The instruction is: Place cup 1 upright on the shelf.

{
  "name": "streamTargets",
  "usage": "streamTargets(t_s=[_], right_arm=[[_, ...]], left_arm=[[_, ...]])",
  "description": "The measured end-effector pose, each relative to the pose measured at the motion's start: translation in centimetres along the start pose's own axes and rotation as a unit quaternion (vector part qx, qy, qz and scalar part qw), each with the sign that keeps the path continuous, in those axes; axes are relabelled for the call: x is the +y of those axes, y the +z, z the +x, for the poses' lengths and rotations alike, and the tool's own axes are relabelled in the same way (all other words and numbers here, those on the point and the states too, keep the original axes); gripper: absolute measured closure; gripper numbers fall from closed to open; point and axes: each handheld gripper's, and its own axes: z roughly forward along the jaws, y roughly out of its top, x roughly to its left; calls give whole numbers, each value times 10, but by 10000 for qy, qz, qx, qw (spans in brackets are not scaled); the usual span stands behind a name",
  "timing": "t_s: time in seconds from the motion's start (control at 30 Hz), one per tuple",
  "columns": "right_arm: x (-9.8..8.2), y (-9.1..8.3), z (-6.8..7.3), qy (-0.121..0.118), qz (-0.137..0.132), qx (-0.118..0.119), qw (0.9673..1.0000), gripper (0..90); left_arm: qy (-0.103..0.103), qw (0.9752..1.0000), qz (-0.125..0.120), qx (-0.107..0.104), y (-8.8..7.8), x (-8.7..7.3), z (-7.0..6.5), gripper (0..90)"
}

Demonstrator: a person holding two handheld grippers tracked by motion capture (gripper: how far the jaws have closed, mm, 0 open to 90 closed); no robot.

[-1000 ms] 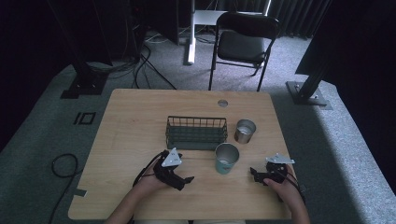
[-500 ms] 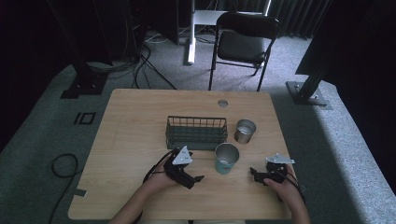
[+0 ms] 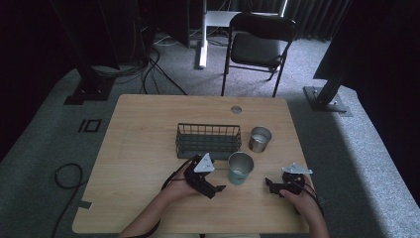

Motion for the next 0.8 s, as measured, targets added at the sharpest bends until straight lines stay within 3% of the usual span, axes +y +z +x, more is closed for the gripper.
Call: streamTargets(t_s=[0.8], right_arm=[[0,0,0,1,-2,1,10000,112]], left_arm=[[-35,9997,-127,-206,33,23,0,16]])
